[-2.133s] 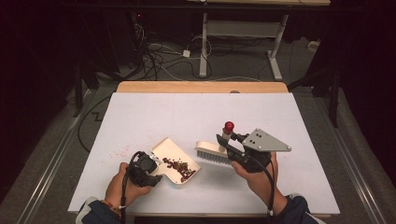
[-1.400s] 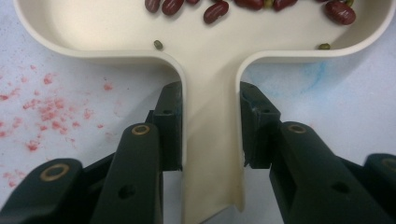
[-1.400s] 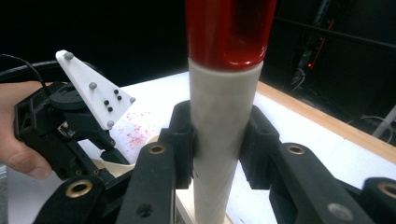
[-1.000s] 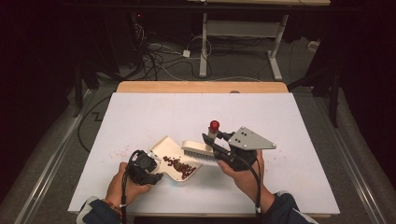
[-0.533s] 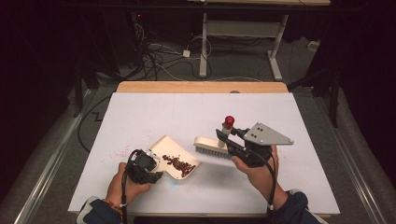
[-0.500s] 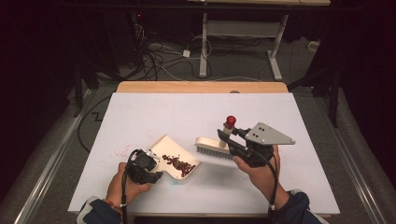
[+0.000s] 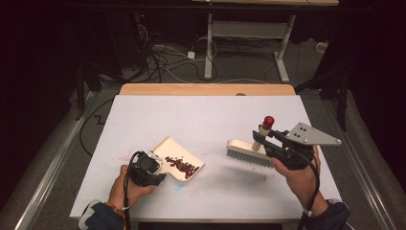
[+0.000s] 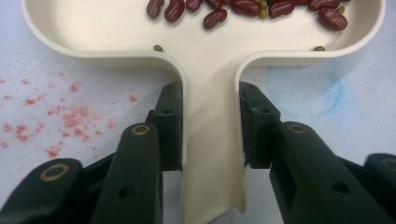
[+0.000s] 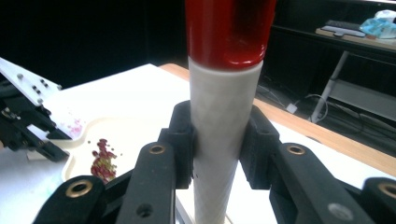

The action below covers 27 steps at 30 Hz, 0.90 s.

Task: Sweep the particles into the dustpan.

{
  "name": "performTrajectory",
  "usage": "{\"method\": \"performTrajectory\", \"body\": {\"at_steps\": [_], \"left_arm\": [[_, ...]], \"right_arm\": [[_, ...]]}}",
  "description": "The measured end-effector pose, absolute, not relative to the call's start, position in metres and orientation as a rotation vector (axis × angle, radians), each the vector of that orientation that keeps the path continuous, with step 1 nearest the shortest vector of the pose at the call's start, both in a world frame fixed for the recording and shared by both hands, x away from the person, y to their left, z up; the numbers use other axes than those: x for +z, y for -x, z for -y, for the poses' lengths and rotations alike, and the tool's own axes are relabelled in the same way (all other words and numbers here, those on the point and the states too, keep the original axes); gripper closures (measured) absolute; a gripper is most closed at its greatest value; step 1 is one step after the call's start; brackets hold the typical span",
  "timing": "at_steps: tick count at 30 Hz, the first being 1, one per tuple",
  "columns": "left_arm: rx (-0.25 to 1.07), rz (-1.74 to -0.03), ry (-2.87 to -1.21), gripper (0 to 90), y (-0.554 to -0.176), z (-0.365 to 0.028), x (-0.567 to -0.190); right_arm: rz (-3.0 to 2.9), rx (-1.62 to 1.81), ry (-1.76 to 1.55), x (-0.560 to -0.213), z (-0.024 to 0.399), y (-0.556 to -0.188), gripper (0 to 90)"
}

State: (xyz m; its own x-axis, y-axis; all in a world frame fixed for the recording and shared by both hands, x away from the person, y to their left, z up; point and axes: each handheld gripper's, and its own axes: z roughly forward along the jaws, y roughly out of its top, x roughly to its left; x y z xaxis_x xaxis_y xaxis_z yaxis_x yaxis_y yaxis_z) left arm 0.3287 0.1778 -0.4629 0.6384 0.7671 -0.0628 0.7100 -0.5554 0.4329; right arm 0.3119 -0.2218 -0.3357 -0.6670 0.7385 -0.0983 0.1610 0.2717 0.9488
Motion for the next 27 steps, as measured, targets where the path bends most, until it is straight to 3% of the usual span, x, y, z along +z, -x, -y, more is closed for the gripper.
{"method": "performTrajectory", "body": {"at_steps": [11,27], "left_arm": [[0.231,-1.155,-2.409,63.7,-0.331,-0.182,-0.466],[0.269,-1.264,-2.332,63.7,-0.33,-0.188,-0.47]], "right_arm": [[-2.024,1.348,-0.861,-0.341,0.262,-0.311,69.9],[-2.099,1.329,-0.85,-0.338,0.268,-0.317,69.9]]}}
